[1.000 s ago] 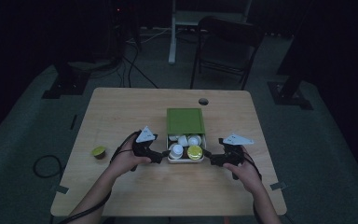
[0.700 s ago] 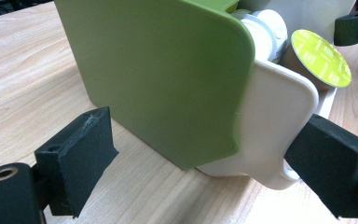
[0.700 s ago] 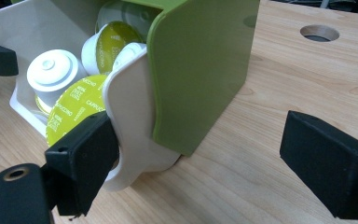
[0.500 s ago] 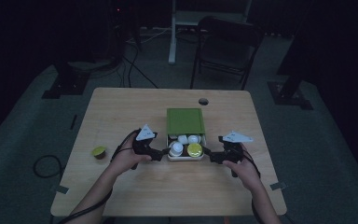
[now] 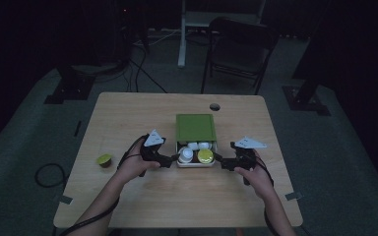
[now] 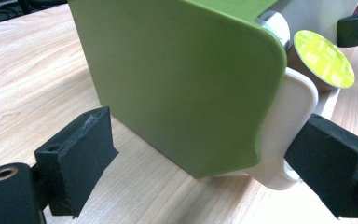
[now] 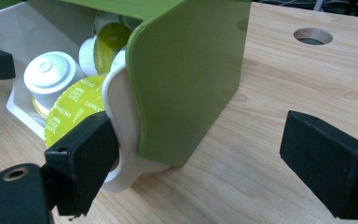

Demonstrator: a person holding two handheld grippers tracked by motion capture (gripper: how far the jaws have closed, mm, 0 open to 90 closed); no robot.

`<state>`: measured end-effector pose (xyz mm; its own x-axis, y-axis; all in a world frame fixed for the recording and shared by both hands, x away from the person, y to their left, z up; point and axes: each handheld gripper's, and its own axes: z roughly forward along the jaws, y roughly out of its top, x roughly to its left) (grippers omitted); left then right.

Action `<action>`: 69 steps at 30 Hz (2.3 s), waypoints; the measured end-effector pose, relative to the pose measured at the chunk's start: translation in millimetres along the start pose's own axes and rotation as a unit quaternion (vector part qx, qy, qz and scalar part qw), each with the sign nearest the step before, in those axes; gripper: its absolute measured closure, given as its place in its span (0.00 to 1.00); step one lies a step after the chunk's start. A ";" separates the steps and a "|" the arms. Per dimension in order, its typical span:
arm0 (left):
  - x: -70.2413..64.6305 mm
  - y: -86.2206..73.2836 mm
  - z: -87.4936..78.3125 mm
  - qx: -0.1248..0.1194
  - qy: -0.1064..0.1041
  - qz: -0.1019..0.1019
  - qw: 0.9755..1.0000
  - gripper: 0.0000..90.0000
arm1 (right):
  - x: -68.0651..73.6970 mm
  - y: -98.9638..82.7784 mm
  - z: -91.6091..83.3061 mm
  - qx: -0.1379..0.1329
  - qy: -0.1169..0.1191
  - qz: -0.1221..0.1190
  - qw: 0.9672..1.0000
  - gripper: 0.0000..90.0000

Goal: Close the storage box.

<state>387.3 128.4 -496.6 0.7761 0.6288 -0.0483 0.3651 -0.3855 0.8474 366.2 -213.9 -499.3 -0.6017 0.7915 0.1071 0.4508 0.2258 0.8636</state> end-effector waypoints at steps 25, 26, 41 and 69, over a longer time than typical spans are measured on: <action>5.3 5.0 6.1 -0.003 0.022 -0.001 1.000 0.10 | -2.5 6.7 8.1 0.001 -0.022 0.006 1.000 0.12; 5.4 5.1 6.4 -0.003 0.023 0.000 1.000 0.10 | -2.6 6.7 8.3 0.001 -0.022 0.008 1.000 0.12; 6.0 7.4 9.1 -0.001 0.029 0.001 1.000 0.09 | -2.9 7.1 10.8 0.001 -0.026 0.016 1.000 0.12; -7.1 -4.0 -9.9 -0.022 0.002 -0.033 0.999 0.10 | -1.2 2.6 -11.2 -0.020 -0.032 0.021 0.999 0.12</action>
<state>375.2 132.2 -494.3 0.7489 0.6546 -0.1029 0.3929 -0.3136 0.8644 360.7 -220.6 -491.6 -0.5385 0.8351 0.1128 0.4475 0.1700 0.8780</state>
